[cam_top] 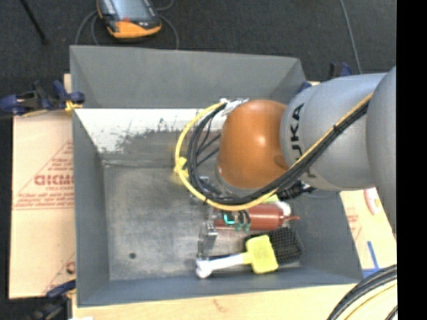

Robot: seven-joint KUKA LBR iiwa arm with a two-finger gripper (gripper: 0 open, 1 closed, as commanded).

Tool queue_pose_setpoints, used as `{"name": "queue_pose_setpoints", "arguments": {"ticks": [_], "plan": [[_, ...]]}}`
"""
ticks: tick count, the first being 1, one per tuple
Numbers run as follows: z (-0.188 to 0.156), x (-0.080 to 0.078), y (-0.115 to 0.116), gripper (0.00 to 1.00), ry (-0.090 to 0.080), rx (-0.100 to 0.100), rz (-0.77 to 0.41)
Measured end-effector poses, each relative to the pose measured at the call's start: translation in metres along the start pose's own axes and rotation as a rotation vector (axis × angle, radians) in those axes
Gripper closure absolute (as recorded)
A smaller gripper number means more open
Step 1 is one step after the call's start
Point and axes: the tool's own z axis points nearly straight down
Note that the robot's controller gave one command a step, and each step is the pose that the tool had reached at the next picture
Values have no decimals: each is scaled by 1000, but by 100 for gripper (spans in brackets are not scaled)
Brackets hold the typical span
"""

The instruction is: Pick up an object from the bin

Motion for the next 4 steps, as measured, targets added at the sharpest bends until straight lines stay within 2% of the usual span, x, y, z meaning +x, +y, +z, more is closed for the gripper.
{"name": "queue_pose_setpoints", "arguments": {"ticks": [1,2,3,4], "plan": [[-4,-2,0,0,-8,-1,2],[15,-2,-17,0,-15,-1,-104],[59,18,-61,0,-9,2,-364],[81,-2,-55,100,-10,2,-221]]}}
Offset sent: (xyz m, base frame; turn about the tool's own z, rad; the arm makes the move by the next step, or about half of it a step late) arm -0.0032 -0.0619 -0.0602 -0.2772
